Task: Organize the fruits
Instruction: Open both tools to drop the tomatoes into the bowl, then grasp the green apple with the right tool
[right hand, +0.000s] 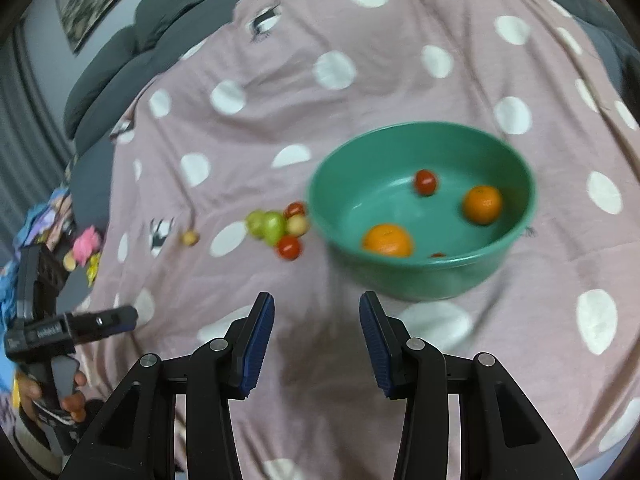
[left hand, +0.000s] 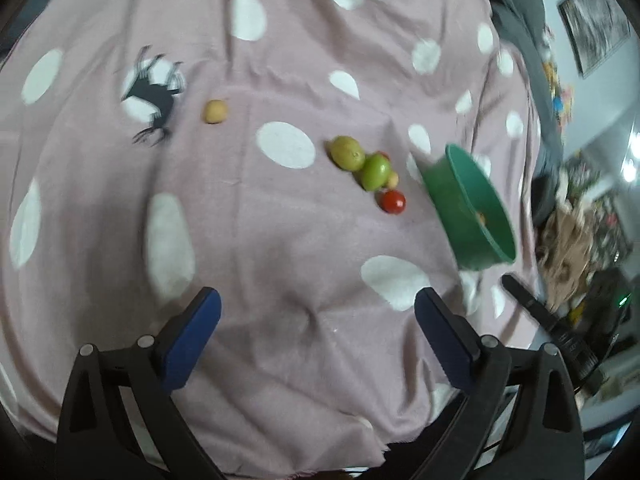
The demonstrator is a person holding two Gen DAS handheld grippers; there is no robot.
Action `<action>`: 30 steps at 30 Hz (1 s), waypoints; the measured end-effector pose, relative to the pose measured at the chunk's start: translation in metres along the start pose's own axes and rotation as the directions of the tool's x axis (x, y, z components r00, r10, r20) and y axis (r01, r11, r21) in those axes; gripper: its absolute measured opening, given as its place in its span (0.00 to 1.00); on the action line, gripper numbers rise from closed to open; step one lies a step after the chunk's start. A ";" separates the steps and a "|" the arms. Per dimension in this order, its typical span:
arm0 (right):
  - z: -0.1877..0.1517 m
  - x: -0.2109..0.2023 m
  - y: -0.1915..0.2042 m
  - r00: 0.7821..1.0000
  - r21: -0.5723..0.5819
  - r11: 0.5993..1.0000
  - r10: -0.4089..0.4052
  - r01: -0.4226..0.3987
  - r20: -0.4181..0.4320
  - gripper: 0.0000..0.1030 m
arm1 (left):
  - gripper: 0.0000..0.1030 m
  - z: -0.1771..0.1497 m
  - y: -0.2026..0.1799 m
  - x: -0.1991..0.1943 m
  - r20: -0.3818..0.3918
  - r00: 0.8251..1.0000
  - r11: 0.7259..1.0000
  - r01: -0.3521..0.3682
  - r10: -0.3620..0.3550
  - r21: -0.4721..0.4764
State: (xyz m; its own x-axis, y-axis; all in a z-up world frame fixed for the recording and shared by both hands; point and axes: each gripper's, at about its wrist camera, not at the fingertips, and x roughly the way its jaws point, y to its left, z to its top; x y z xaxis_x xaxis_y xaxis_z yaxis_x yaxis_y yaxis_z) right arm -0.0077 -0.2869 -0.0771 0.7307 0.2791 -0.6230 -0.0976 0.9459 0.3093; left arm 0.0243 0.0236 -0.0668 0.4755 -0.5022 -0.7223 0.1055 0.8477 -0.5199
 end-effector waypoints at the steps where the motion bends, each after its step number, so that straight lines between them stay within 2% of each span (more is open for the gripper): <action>1: -0.001 0.004 0.008 1.000 -0.013 1.000 0.009 -0.010 -0.015 0.44 | 0.95 -0.002 0.004 -0.008 0.024 0.999 0.999 0.030 -0.029 -0.023; 4: -0.003 0.011 0.026 0.999 -0.041 0.999 0.031 -0.032 -0.044 0.44 | 0.99 -0.006 0.008 -0.025 0.083 0.991 0.994 0.107 -0.104 -0.037; 6: -0.005 0.015 0.037 0.997 -0.061 0.997 0.035 -0.039 -0.061 0.44 | 0.99 -0.008 0.006 -0.029 0.095 0.988 0.992 0.122 -0.121 -0.012; 10: -0.004 0.022 0.053 0.996 -0.095 0.994 0.039 -0.047 -0.079 0.44 | 0.99 -0.014 -0.002 -0.024 0.043 0.989 0.987 0.138 -0.142 0.079; 14: -0.001 0.030 0.061 0.995 -0.117 0.992 0.027 -0.038 -0.095 0.44 | 0.99 -0.006 -0.005 -0.016 0.015 0.989 0.983 0.147 -0.150 0.111; 19: 0.008 0.048 0.068 0.994 -0.143 0.990 -0.007 -0.009 -0.111 0.44 | 0.99 0.010 -0.008 0.005 -0.003 0.996 0.987 0.084 -0.085 0.137; 24: 0.021 0.070 0.074 0.991 -0.175 0.985 -0.026 0.003 -0.130 0.44 | 0.99 0.027 -0.010 0.019 -0.005 0.996 0.982 0.093 -0.094 0.162; 30: 0.036 0.103 0.080 0.988 -0.212 0.977 -0.052 0.020 -0.147 0.44 | 0.99 0.053 -0.014 0.041 0.034 0.999 0.978 -0.010 0.003 0.206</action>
State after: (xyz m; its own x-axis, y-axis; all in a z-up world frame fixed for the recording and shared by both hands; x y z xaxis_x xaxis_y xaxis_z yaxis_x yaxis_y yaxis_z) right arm 0.0839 -0.1883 -0.0901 0.6275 0.2505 -0.7372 -0.2237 0.9649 0.1374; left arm 0.0890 0.0005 -0.0647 0.5052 -0.4934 -0.7081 0.2787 0.8698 -0.4072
